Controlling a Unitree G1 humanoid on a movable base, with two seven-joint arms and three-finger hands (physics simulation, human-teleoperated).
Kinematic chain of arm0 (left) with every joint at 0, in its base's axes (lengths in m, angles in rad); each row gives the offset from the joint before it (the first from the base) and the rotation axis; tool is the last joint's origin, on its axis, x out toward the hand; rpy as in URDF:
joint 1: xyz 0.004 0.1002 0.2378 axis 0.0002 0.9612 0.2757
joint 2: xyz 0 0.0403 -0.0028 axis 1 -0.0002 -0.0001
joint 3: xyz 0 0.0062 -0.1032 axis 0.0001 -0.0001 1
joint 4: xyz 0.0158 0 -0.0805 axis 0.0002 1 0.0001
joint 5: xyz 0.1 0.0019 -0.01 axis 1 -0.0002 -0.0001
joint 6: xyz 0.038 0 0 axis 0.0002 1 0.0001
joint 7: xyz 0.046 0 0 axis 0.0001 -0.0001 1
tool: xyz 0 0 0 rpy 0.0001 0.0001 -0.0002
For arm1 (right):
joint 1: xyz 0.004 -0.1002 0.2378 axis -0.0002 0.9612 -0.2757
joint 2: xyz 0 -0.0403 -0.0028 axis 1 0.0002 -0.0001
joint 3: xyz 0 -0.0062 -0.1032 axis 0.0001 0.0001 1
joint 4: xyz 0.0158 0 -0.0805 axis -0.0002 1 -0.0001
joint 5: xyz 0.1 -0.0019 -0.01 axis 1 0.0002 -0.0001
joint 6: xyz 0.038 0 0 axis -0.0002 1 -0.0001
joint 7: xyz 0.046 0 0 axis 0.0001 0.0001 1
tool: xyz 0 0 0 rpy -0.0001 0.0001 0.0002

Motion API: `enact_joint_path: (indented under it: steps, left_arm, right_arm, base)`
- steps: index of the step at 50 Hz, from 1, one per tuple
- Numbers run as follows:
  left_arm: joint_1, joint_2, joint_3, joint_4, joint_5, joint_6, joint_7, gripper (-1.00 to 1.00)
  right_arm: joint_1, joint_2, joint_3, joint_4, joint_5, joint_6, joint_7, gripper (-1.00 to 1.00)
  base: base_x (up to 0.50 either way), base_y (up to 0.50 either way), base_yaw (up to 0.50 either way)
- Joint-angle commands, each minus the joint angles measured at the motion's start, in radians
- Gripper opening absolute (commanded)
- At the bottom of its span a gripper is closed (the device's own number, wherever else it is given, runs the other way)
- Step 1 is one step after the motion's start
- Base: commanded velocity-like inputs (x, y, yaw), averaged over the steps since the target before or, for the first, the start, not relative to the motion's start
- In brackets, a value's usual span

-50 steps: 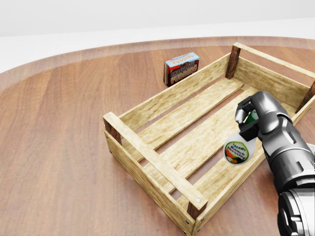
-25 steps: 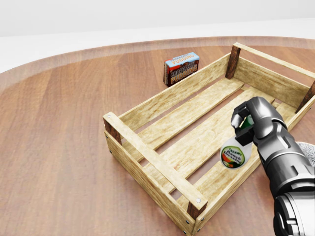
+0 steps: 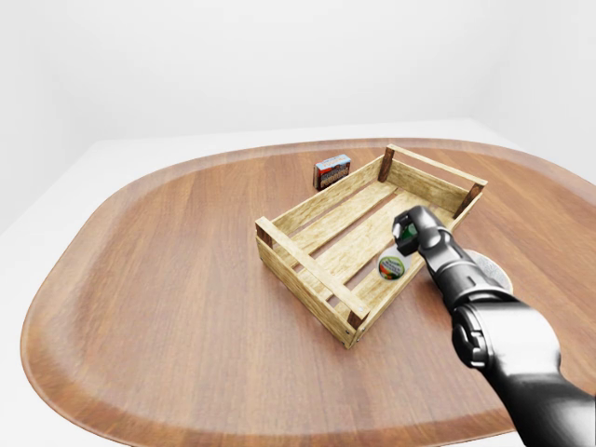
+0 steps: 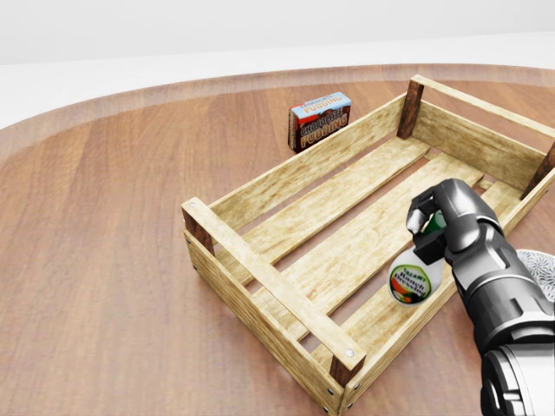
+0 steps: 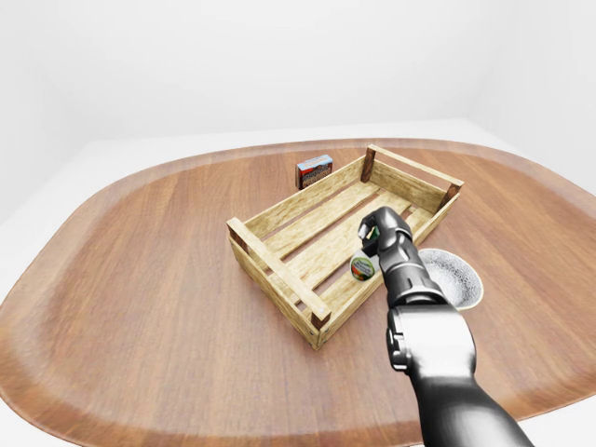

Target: Pick up the salad dressing and put it in the tray.

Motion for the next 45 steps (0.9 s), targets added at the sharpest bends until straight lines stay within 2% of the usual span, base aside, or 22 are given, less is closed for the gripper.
enact_joint_path:
  steps: [1, 16, 17, 18, 20, 33, 45]
  left_arm:
    - [-0.001, 0.000, -0.004, 0.001, 0.002, 0.000, -0.002, 1.00]
    - [-0.001, -0.001, -0.001, -0.001, 0.002, 0.000, -0.002, 1.00]
    - [-0.001, -0.002, -0.002, 0.000, 0.003, 0.000, -0.003, 1.00]
    - [-0.001, -0.002, -0.003, 0.001, 0.003, 0.000, -0.003, 1.00]
    - [-0.001, -0.002, -0.004, 0.001, 0.003, 0.000, -0.003, 1.00]
    - [-0.003, -0.005, -0.007, -0.005, 0.001, 0.000, 0.001, 1.00]
    - [-0.001, -0.005, -0.001, -0.014, -0.005, 0.000, 0.003, 1.00]
  right_arm:
    - [0.001, 0.000, -0.002, -0.016, -0.005, 0.000, -0.016, -1.00]
    - [-0.002, 0.005, 0.001, -0.015, -0.008, 0.000, -0.006, -0.99]
    - [-0.001, 0.006, -0.001, -0.016, -0.007, 0.000, -0.014, -0.51]
    - [0.000, 0.005, 0.000, -0.015, -0.003, 0.000, 0.050, 1.00]
    - [0.005, 0.008, 0.004, -0.015, -0.010, 0.000, 0.018, 1.00]
    - [0.014, 0.005, 0.002, -0.015, -0.012, 0.000, 0.025, 1.00]
    - [-0.053, -0.026, 0.031, -0.028, -0.045, 0.000, 0.083, 1.00]
  base:
    - [0.00, 0.00, 0.00]
    - [0.00, 0.00, 0.00]
    - [0.00, 0.00, 0.00]
    - [0.00, 0.00, 0.00]
    - [0.00, 0.00, 0.00]
    - [0.00, 0.00, 0.00]
    - [0.00, 0.00, 0.00]
